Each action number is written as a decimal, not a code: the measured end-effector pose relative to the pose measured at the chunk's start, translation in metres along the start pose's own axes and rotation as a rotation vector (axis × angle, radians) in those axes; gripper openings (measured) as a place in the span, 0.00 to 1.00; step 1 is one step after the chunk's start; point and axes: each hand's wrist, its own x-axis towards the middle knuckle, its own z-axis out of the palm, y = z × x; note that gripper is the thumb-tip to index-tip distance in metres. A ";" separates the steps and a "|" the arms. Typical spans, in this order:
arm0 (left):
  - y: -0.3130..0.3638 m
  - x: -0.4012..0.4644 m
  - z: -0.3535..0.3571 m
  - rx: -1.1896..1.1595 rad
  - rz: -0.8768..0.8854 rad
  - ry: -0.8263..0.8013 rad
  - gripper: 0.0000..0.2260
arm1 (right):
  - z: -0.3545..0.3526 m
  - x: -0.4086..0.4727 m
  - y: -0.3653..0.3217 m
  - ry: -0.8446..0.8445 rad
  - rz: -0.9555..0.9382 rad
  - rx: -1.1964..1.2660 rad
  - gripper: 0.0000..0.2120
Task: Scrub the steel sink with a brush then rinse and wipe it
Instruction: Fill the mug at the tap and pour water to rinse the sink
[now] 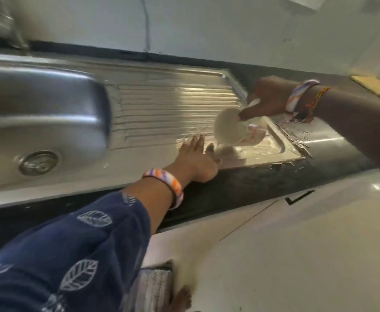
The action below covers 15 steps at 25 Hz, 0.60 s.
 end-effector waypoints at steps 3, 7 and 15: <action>-0.059 -0.043 -0.004 0.009 -0.149 0.038 0.26 | -0.003 0.009 -0.054 0.029 -0.119 0.076 0.26; -0.123 -0.092 -0.015 0.063 -0.389 0.087 0.28 | -0.005 0.021 -0.107 0.016 -0.185 0.212 0.29; -0.134 -0.092 -0.050 0.102 -0.388 0.159 0.30 | -0.014 0.017 -0.063 0.005 -0.094 0.631 0.19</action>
